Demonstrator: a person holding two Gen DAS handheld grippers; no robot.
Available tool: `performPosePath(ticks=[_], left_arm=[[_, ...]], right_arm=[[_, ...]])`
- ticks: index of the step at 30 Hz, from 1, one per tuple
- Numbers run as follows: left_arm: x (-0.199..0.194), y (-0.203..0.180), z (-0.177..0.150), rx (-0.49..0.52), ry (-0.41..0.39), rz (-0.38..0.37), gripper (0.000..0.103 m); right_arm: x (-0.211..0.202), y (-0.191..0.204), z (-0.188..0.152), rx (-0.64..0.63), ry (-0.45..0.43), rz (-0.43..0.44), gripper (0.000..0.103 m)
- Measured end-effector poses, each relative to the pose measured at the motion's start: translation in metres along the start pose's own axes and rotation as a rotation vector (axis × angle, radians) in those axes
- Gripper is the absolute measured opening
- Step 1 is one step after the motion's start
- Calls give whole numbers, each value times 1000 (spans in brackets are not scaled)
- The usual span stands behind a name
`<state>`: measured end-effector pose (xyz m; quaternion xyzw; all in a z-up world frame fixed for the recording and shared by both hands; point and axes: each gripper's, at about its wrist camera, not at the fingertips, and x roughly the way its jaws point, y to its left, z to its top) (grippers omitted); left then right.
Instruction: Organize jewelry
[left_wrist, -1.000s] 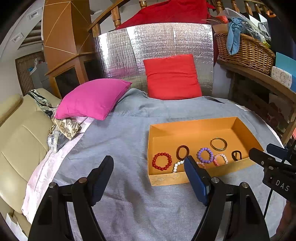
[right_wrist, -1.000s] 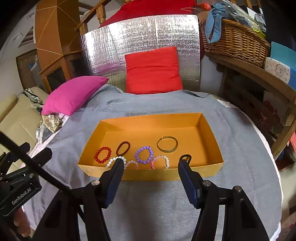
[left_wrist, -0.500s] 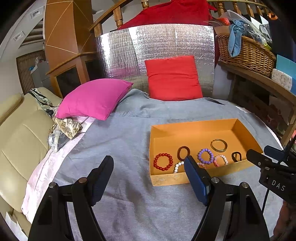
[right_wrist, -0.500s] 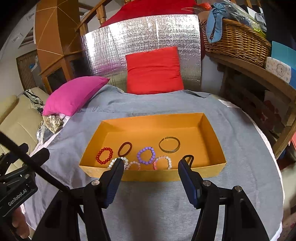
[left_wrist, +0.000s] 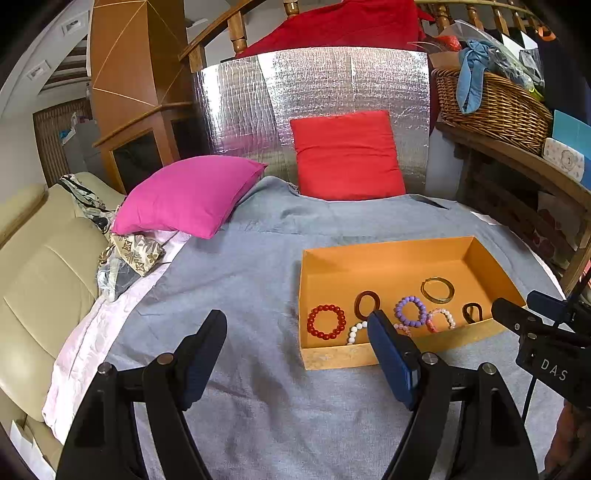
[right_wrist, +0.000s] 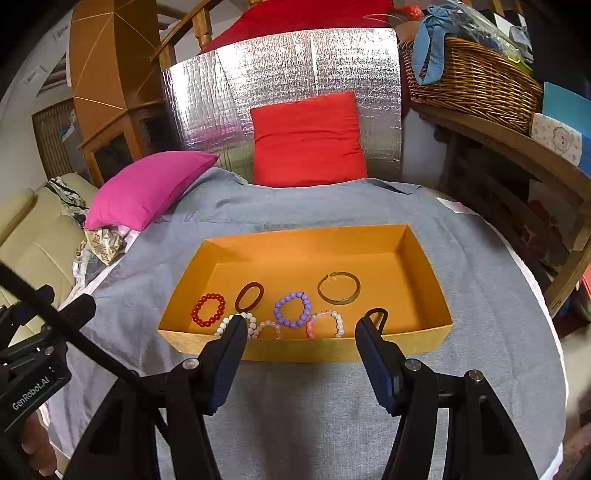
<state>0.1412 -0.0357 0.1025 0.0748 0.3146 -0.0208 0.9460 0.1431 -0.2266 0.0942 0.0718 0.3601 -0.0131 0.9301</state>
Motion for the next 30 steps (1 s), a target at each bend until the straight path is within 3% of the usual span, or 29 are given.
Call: performPosePath(ticks=[30], left_arm=[[6, 0, 7, -18, 9, -43, 79]], right_arm=[[6, -1, 3, 8, 10, -4, 65]])
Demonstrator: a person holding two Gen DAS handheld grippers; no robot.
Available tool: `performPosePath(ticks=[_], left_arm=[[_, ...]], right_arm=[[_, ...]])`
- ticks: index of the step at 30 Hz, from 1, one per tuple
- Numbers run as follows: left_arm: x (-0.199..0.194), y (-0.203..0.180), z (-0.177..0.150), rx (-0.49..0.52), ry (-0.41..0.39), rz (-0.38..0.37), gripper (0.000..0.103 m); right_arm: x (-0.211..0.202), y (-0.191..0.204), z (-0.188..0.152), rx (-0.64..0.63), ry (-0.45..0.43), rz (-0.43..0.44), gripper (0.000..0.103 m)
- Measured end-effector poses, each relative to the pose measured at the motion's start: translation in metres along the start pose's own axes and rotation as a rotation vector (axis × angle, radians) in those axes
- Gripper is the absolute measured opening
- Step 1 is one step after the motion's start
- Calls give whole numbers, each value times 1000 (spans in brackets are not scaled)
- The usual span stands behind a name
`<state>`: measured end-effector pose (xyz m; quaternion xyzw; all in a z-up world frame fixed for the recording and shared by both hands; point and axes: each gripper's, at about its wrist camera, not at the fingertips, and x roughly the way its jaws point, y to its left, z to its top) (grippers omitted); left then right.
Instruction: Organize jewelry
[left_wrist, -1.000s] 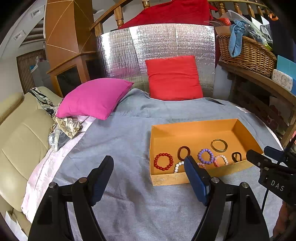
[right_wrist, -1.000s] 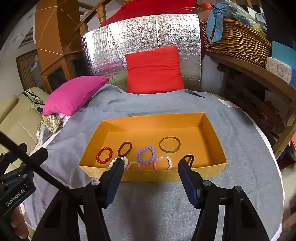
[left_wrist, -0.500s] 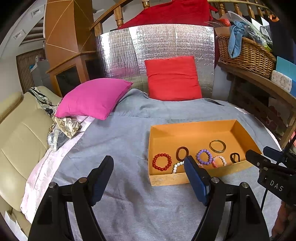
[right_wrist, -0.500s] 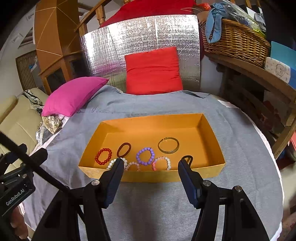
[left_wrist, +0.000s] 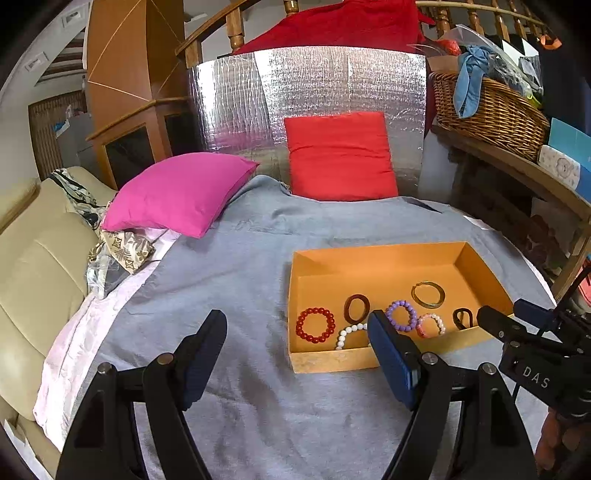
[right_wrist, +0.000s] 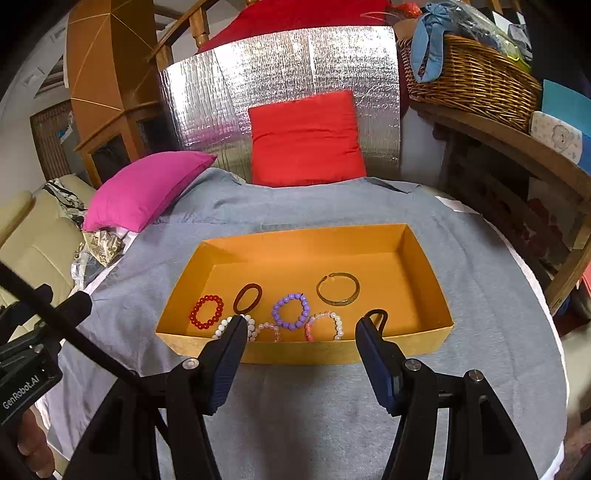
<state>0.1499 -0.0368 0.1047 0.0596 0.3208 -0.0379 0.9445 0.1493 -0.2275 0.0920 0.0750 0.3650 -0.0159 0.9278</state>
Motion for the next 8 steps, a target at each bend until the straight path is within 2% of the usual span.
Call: performPosePath(ticks=[8], left_arm=[[7, 3, -4, -15, 3, -34, 79]], right_arm=[[7, -1, -2, -3, 6, -11, 65]])
